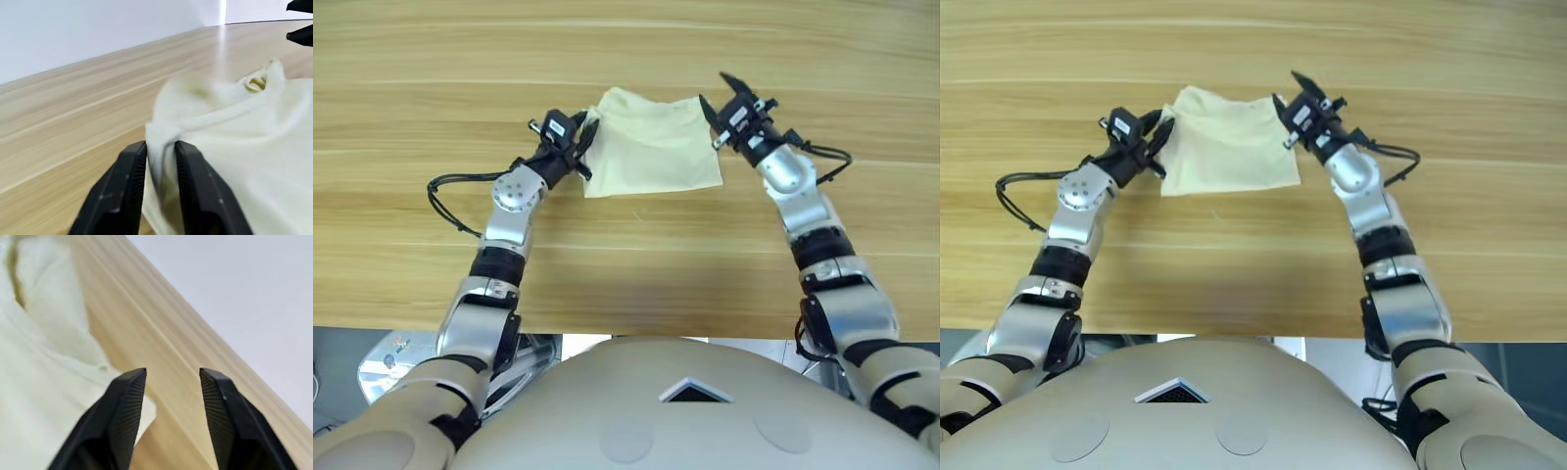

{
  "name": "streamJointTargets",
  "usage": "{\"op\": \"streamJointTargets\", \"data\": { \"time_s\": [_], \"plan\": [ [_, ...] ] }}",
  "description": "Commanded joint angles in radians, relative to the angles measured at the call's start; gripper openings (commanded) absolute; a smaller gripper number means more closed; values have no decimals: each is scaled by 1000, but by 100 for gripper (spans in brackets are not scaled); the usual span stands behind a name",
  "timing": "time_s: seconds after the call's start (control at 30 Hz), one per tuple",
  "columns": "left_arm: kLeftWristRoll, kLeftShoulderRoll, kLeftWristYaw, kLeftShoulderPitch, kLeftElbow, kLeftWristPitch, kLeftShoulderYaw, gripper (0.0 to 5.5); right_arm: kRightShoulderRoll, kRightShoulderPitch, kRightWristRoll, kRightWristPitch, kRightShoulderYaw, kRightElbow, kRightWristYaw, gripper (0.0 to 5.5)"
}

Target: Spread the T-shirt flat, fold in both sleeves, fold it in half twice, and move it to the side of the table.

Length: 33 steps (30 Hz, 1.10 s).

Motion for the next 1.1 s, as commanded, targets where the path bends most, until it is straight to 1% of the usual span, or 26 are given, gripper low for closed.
{"op": "streamJointTargets", "data": {
  "time_s": [0.03,0.1,0.13,0.17,0.27,0.33,0.47,0.57,0.67,0.77,0.87,0.93,1.03,1.1],
  "plan": [
    [-14,-24,87,-81,131,68,85,171,61,-167,10,41,-54,215,-119,272],
    [-12,-33,153,-128,226,104,122,209,80,-201,28,35,-87,277,-175,312],
    [-15,-36,184,-147,263,115,143,219,90,-197,39,13,-100,282,-182,323],
    [-23,-38,201,-155,284,98,165,223,98,-167,40,-25,-90,249,-159,342],
    [-113,-72,170,-130,254,18,261,223,134,-81,26,-108,-10,124,-38,347],
    [-185,-99,140,-123,234,-31,325,223,160,-77,1,-111,26,107,-17,347],
    [-309,-113,97,-156,243,-34,440,223,201,-104,-28,-80,61,168,1,347],
    [-333,-121,96,-172,257,-46,477,223,249,-181,-27,20,65,314,33,347],
    [-332,-129,99,-185,269,-47,489,223,270,-281,39,194,-16,471,46,347],
    [-328,-135,100,-193,274,-50,498,223,226,-312,72,326,-85,549,-8,347],
    [-327,-136,104,-199,280,-49,504,223,140,-292,125,439,-181,586,-110,347],
    [-328,-134,105,-197,280,-51,511,223,81,-288,203,493,-288,594,-177,347],
    [-335,-130,114,-176,258,-56,529,223,-1,-288,272,518,-400,593,-280,347],
    [-338,-130,120,-151,228,-58,541,223,-91,-269,320,524,-483,594,-354,347]
  ]
}}
